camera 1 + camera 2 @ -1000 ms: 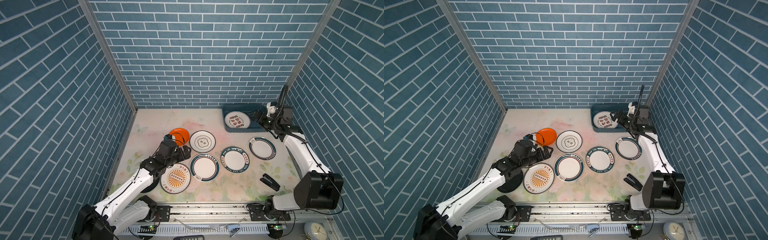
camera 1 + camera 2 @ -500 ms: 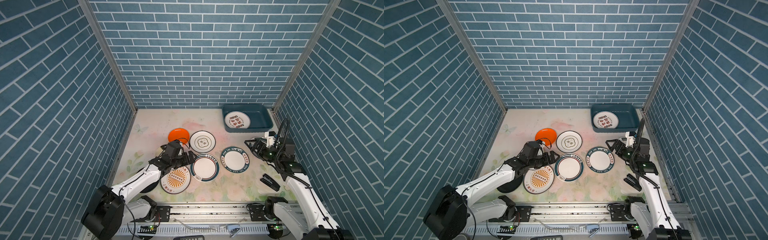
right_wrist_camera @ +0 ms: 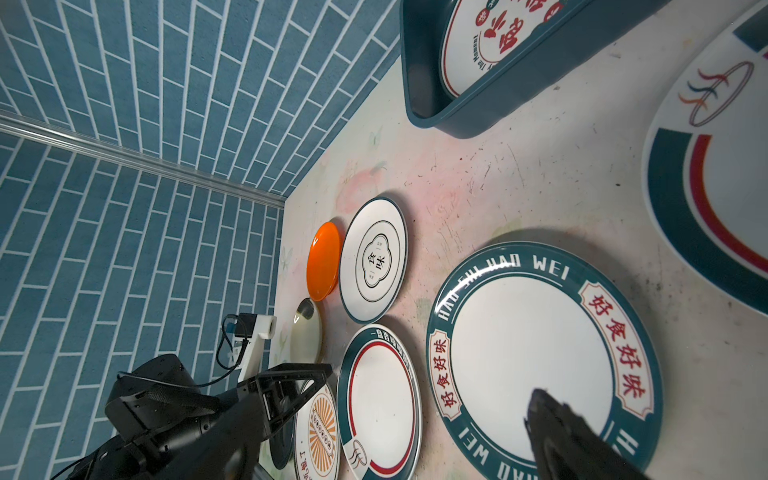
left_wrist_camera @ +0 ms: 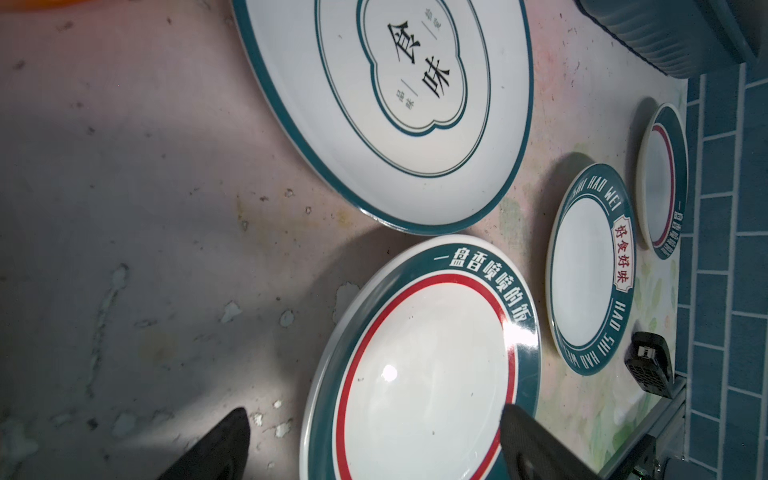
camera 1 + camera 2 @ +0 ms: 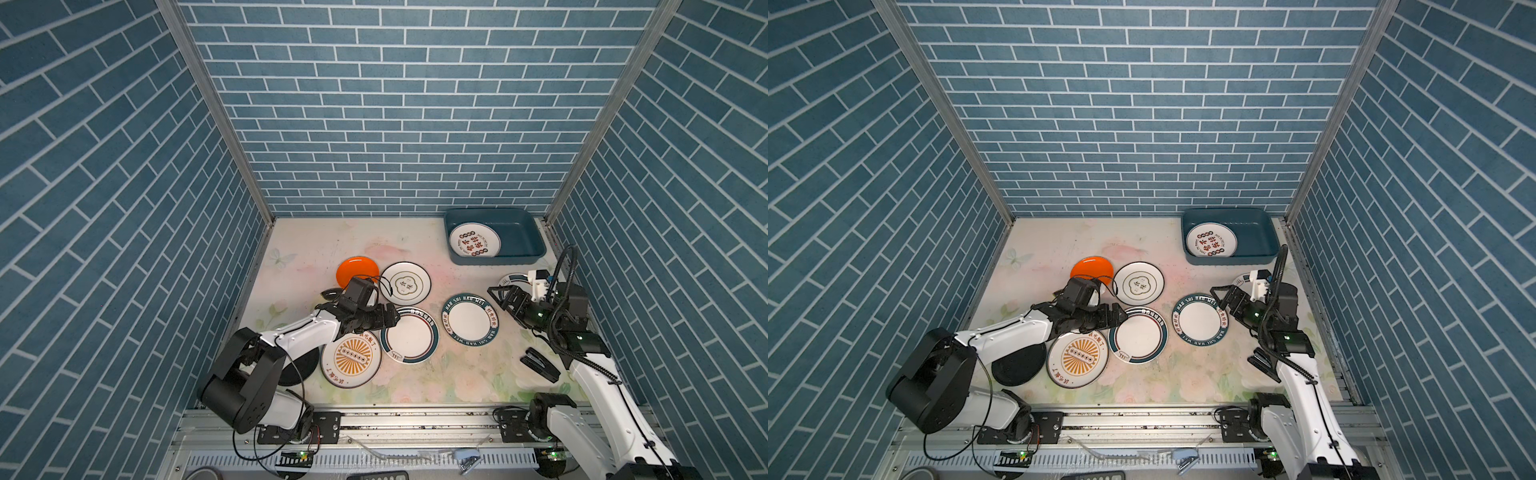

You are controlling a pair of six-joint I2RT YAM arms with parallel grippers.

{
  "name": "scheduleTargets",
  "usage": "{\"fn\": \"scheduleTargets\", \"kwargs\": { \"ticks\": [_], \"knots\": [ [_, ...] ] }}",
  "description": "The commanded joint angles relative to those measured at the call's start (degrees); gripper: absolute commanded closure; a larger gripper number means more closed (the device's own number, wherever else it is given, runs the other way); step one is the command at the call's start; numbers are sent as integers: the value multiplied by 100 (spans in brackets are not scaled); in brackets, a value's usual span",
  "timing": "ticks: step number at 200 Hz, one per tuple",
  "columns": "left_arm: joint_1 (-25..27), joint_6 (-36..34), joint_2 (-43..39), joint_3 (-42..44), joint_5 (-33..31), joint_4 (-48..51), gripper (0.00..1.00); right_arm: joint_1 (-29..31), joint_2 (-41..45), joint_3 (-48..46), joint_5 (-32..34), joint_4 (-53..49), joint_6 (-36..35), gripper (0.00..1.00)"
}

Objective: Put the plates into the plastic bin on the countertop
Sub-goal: 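Reach the left gripper to the red-rimmed plate and grasp its edge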

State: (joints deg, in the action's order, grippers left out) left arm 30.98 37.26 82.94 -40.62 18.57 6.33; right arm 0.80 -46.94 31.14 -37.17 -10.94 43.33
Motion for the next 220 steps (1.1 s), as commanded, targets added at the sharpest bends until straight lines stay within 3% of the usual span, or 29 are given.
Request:
{"fn": "scheduleTargets", "kwargs": {
  "ticks": [1, 84, 220],
  "knots": [
    [-22, -343, 158, -221, -163, 97, 12, -9, 105, -55, 75, 139, 130, 1],
    [-17, -268, 779, -227, -152, -332, 24, -9, 149, -2, 459, -209, -44, 3],
    [5, -457, 1301, -388, -43, -294, 69, -9, -61, -125, 814, -347, 44, 2]
  ]
}}
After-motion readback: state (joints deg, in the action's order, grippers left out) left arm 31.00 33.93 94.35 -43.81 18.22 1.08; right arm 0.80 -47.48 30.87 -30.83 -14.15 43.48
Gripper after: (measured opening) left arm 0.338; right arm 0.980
